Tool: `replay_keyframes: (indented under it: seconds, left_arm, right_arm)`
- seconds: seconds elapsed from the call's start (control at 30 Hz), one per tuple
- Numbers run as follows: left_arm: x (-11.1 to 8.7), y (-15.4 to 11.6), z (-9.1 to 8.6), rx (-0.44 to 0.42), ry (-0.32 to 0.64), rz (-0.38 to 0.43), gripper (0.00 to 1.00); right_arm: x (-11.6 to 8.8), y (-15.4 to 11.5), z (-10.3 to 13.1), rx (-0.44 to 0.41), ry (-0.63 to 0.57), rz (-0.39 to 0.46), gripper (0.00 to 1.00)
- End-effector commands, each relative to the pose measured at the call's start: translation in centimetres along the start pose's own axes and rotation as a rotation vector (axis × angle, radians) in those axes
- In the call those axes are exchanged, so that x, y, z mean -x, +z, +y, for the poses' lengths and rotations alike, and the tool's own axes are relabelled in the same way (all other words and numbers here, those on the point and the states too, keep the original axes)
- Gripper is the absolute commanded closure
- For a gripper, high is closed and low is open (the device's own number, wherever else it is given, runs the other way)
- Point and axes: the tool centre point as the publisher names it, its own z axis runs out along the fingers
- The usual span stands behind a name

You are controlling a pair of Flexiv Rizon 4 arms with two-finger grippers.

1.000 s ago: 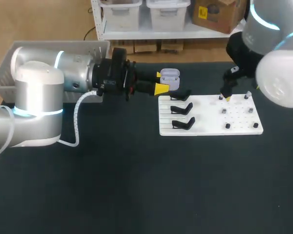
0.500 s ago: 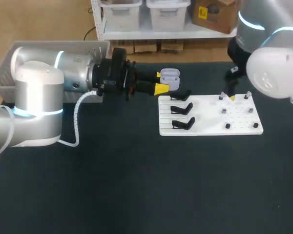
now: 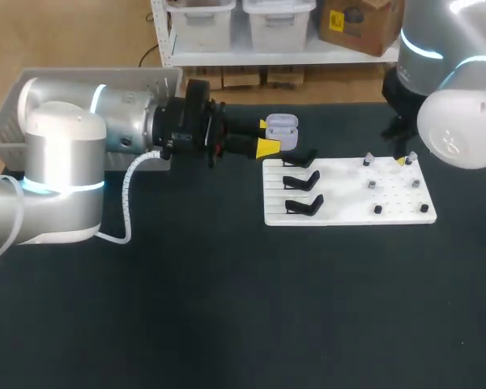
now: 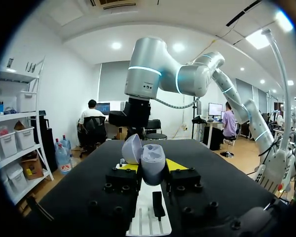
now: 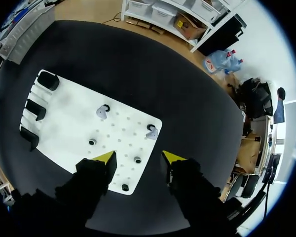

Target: Pick up each earbud case from the left stands, insert the matching earbuds, close the lid, and place the case in the box.

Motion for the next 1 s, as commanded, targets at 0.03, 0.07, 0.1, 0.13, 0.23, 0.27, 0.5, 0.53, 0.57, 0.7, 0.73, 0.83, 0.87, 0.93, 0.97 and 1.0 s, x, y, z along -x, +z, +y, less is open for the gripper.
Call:
replay_keyframes:
  seconds: [0.03,0.07,0.1,0.13,0.23,0.27,0.5,0.53,0.57,0.7,0.73,0.83,0.87,0.93,0.97,1.0]
  left_arm:
    - [-0.1,0.0,0.1,-0.001,0.000,-0.001,1.00]
    - [-0.1,0.0,0.1,-0.001,0.000,-0.001,1.00]
    - [-0.1,0.0,0.1,-0.001,0.000,-0.001,1.00]
    - [-0.1,0.0,0.1,-0.001,0.000,-0.001,1.00]
    - [-0.1,0.0,0.1,-0.001,0.000,-0.001,1.00]
    - [-0.1,0.0,0.1,-0.001,0.000,-0.001,1.00]
    - [-0.1,0.0,0.1,-0.001,0.000,-0.001,1.00]
    - [-0.1,0.0,0.1,-0.001,0.000,-0.001,1.00]
    - [-0.1,0.0,0.1,-0.001,0.000,-0.001,1.00]
    - [-0.1,0.0,0.1,-0.001,0.000,-0.001,1.00]
    - [-0.1,0.0,0.1,-0.001,0.000,-0.001,1.00]
    - [-0.1,0.0,0.1,-0.001,0.000,-0.001,1.00]
    - [-0.1,0.0,0.1,-0.001,0.000,-0.001,1.00]
    - [-0.1,0.0,0.1,-0.001,0.000,-0.001,1.00]
    - [-0.1,0.0,0.1,-0.001,0.000,-0.001,1.00]
    - [-0.1,0.0,0.1,-0.001,0.000,-0.001,1.00]
  right_arm:
    - [0.4,0.8,-0.2,0.004,-0.003,0.003,0.44]
    - [0.5,1.0,-0.3,0.007,-0.004,0.004,0.44]
    - [0.5,1.1,-0.4,0.008,-0.005,0.005,0.44]
    - [0.5,1.2,-0.5,0.009,-0.005,0.005,0.44]
    - [0.7,1.6,-0.8,0.013,-0.004,0.007,0.48]
    - [0.8,1.8,-0.8,0.013,-0.006,0.008,0.49]
    - [1.2,2.7,-1.2,0.025,-0.014,0.015,0.53]
    - [1.3,2.9,-1.2,0.026,-0.015,0.017,0.52]
    - [1.3,2.9,-1.2,0.025,-0.016,0.019,0.52]
    - [1.5,3.3,-1.6,0.024,-0.014,0.021,0.53]
    - [1.5,3.3,-1.6,0.024,-0.013,0.022,0.53]
    - [1.5,3.5,-1.7,0.024,-0.012,0.025,0.54]
    - [1.5,3.6,-1.8,0.024,-0.012,0.025,0.54]
    - [1.6,3.7,-1.9,0.025,-0.012,0.026,0.55]
    - [1.6,3.7,-1.9,0.032,-0.013,0.027,0.56]
    - [1.6,3.8,-1.9,0.033,-0.013,0.026,0.56]
